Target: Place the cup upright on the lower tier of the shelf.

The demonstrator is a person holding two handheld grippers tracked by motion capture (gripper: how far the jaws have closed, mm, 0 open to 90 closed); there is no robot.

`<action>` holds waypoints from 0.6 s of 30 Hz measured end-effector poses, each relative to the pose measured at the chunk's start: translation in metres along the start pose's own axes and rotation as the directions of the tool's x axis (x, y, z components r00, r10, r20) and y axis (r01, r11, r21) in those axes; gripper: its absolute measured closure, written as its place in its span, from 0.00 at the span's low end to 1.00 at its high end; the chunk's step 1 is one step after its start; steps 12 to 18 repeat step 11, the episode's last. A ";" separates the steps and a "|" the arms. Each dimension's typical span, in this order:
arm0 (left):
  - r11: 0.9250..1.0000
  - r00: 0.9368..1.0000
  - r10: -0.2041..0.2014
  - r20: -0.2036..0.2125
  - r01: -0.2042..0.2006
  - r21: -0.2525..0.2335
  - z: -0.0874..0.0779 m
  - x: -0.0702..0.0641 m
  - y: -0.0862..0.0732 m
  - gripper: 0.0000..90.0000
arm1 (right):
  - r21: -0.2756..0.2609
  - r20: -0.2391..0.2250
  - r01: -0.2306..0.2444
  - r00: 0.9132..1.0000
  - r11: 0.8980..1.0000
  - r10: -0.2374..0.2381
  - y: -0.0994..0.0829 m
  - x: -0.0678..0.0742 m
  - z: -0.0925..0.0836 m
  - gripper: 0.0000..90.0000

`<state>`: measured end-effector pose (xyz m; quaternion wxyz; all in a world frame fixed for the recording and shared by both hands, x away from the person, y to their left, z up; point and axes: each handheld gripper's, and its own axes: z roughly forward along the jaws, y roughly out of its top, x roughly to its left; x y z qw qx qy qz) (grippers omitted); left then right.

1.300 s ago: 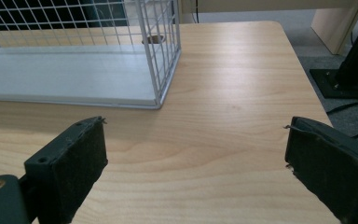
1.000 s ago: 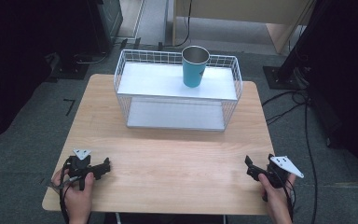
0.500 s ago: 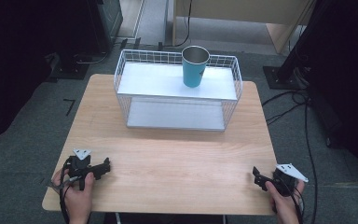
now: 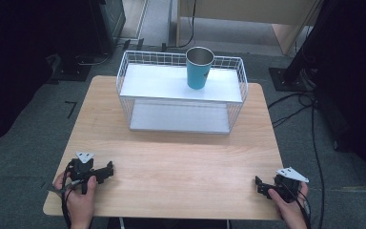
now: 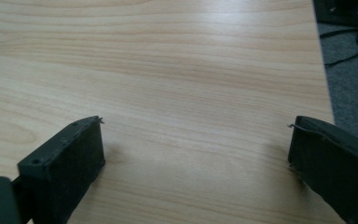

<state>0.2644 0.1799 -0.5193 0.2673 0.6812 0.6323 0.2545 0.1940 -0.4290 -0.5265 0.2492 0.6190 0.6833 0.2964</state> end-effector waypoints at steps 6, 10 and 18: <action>1.000 1.000 0.000 0.000 0.000 0.000 0.000 0.000 0.000 0.00 | 0.006 -0.028 0.030 0.999 1.000 -0.029 0.002 0.002 0.003 0.00; 1.000 1.000 0.000 0.000 0.000 0.000 0.000 0.000 0.000 0.00 | 0.006 -0.032 0.033 0.999 0.999 -0.032 0.003 0.002 0.003 0.00; 1.000 1.000 0.000 0.000 0.000 0.000 0.000 0.000 0.000 0.00 | 0.006 -0.033 0.033 0.999 0.999 -0.033 0.003 0.002 0.004 0.00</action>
